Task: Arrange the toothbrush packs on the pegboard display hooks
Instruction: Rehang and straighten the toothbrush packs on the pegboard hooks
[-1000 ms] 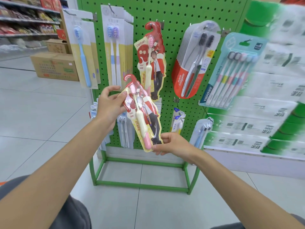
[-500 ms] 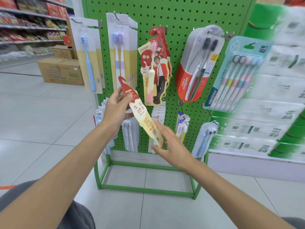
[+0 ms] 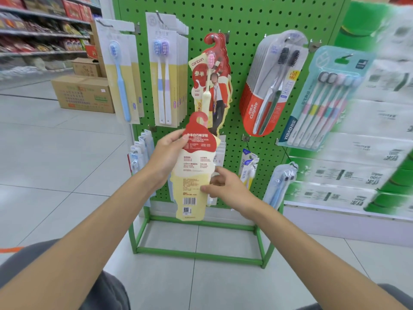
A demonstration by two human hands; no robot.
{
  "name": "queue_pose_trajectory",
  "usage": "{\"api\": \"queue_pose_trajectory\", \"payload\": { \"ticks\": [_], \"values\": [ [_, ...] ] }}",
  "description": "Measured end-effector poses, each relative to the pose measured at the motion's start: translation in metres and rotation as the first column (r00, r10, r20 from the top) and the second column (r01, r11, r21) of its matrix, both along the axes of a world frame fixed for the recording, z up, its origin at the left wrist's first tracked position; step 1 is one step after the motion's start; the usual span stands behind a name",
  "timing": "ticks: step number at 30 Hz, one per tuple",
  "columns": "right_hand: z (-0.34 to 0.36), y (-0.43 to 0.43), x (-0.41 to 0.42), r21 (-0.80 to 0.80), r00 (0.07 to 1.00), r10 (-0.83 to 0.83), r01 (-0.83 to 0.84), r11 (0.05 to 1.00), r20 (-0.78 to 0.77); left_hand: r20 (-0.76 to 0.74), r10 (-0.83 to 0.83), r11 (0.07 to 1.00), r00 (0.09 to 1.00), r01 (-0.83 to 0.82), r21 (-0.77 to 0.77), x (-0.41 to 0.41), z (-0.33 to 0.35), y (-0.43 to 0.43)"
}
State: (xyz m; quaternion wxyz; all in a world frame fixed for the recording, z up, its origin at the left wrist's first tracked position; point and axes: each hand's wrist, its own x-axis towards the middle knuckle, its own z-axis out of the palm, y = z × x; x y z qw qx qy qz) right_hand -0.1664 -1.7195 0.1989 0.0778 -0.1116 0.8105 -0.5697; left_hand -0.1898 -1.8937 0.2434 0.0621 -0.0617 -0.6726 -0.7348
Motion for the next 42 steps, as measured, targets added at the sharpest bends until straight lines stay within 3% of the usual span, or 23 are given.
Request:
{"api": "queue_pose_trajectory", "payload": {
  "ticks": [11,18,22,25,30,34,39,42],
  "values": [
    [0.040,0.007,-0.030,-0.257,0.994,-0.104,0.089,0.962,-0.045,0.092,-0.133,0.991,0.987,0.135,-0.012,-0.003,-0.017,0.001],
    [0.046,0.005,-0.038,-0.278,0.969,-0.238,0.209,0.938,-0.074,0.110,-0.105,0.994,0.988,0.104,0.015,-0.004,-0.019,-0.003],
    [0.044,-0.005,-0.032,-0.175,0.936,-0.310,0.282,0.943,-0.167,0.126,-0.108,0.988,0.986,0.093,0.121,-0.004,-0.019,-0.003],
    [0.040,-0.014,-0.026,-0.107,0.941,-0.276,0.259,0.960,-0.196,0.127,-0.110,0.981,0.986,0.087,0.172,-0.004,-0.020,-0.001],
    [0.031,-0.020,-0.017,-0.133,0.989,-0.061,0.043,0.990,-0.136,0.132,-0.224,0.961,0.966,0.196,0.197,0.000,-0.020,0.002],
    [0.027,-0.017,-0.017,-0.127,0.990,-0.029,0.011,0.992,-0.135,0.102,-0.215,0.974,0.971,0.206,0.092,0.001,-0.021,0.000],
    [0.027,-0.008,-0.020,-0.268,0.998,-0.067,0.058,0.962,-0.022,0.020,0.005,0.987,1.000,-0.002,-0.159,-0.002,-0.021,0.001],
    [0.029,-0.006,-0.019,-0.355,1.000,-0.030,0.029,0.934,0.003,0.082,-0.070,0.993,0.994,0.077,-0.091,-0.003,-0.022,0.001]
  ]
}}
